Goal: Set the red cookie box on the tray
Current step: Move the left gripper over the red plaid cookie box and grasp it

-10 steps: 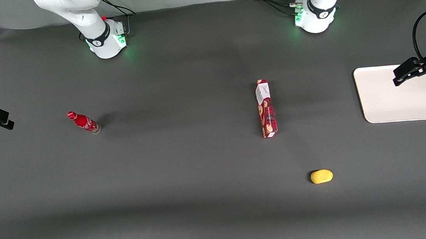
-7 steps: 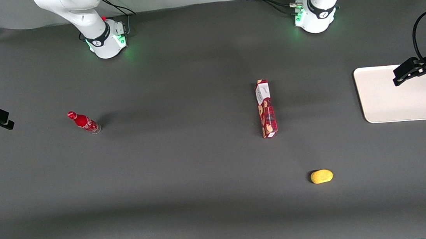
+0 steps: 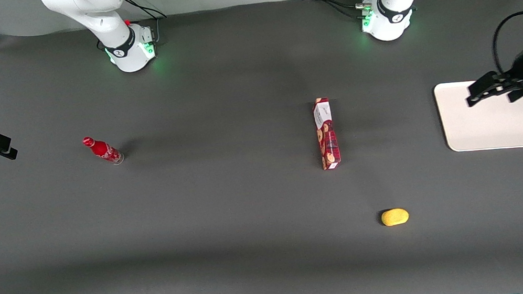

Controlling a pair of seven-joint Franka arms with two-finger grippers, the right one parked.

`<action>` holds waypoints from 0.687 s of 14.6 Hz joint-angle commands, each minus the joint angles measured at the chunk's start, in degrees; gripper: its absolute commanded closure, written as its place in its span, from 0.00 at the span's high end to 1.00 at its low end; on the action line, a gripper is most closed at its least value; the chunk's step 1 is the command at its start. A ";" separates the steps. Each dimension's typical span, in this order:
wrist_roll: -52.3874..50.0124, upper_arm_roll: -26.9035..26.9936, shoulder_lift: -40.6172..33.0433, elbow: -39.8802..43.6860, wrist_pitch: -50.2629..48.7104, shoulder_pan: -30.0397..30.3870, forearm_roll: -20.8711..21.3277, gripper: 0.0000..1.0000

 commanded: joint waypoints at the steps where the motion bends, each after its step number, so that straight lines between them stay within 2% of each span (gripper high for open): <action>1: -9.34 -5.53 1.24 -0.42 2.17 -0.93 -0.13 1.00; 2: -11.63 -7.20 1.77 -0.42 2.62 -1.02 0.40 1.00; 5: -17.87 -12.30 4.40 -0.60 4.98 -1.89 5.40 1.00; 10: -20.18 -15.12 7.83 -7.00 15.17 -2.77 5.50 1.00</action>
